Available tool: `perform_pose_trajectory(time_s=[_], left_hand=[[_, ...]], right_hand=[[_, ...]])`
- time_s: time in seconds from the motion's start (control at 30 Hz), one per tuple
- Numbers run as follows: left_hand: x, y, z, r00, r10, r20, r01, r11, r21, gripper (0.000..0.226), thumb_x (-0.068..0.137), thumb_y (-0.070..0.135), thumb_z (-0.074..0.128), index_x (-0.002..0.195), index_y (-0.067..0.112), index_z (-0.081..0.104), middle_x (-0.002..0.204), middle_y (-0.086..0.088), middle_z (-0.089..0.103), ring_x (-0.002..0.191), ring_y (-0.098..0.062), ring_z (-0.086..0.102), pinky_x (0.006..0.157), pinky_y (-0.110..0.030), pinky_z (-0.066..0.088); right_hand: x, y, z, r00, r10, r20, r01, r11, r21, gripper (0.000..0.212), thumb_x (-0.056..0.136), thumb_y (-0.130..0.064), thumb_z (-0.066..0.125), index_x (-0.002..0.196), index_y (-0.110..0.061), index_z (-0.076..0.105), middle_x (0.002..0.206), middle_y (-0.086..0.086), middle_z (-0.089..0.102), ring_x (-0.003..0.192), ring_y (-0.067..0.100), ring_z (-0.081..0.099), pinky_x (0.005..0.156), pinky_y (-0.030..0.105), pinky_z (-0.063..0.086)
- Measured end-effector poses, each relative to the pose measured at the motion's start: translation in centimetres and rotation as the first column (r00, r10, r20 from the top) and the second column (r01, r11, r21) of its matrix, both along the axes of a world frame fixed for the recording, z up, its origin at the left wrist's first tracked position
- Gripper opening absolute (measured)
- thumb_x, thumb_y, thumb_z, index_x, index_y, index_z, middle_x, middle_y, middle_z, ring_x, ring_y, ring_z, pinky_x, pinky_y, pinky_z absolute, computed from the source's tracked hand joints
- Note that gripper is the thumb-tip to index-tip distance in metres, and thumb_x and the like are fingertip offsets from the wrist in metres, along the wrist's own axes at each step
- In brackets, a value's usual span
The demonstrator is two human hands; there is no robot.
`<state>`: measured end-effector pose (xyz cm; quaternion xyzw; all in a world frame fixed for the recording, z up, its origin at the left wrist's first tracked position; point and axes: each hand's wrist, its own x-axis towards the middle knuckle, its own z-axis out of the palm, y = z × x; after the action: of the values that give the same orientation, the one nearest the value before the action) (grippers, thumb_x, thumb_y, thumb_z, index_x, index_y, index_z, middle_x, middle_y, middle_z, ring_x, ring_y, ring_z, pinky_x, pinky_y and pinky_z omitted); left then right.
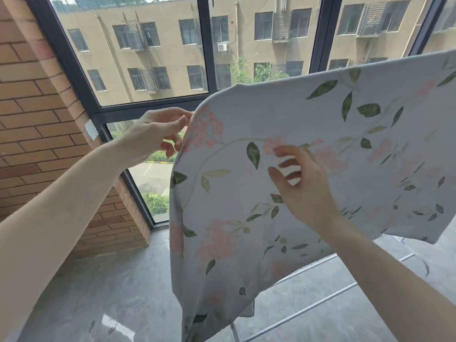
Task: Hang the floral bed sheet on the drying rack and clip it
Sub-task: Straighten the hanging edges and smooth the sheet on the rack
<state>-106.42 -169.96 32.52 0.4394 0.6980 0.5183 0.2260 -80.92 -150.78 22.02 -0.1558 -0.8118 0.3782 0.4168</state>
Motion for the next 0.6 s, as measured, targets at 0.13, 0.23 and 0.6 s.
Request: perform_pose_trajectory(time_s=[0.13,0.23,0.6], left_hand=[[-0.9,0.1,-0.5,0.996,0.005,-0.084,-0.009,0.998,-0.057,0.026,0.102,0.008,0.060,0.124,0.016,0.073,0.097,-0.004,0.073,0.055,-0.012,0.052,0.045,-0.023,0.048],[-0.8,0.4,-1.0,0.970,0.038,-0.241,-0.060,0.994,-0.087,0.020,0.103,0.004,0.058,0.110,0.007,0.076,0.076,-0.009,0.063,0.051,-0.013,0.043,0.046,-0.025,0.038],[-2.7,4.5,4.2,0.856,0.419,-0.304,-0.355,0.902,0.245,0.024,0.100,0.008,0.058,0.090,0.025,0.072,0.087,0.003,0.068,0.060,-0.016,0.067,0.057,-0.033,0.061]], right_hand=[[-3.8,-0.4,7.0,0.980,-0.067,-0.186,0.132,0.924,0.359,0.044,0.093,-0.026,0.070,0.135,-0.019,0.058,0.136,-0.003,0.053,0.126,0.014,0.049,0.108,0.036,0.041],[-6.4,0.2,9.3,0.982,-0.129,-0.141,0.183,0.845,0.502,0.048,0.094,-0.038,0.064,0.140,-0.024,0.058,0.143,-0.005,0.053,0.137,0.019,0.042,0.116,0.044,0.032],[-9.6,1.6,11.1,0.975,-0.221,0.020,0.182,0.850,0.495,0.036,0.103,-0.054,0.044,0.105,-0.031,0.072,0.107,-0.010,0.068,0.111,0.021,0.051,0.101,0.037,0.026]])
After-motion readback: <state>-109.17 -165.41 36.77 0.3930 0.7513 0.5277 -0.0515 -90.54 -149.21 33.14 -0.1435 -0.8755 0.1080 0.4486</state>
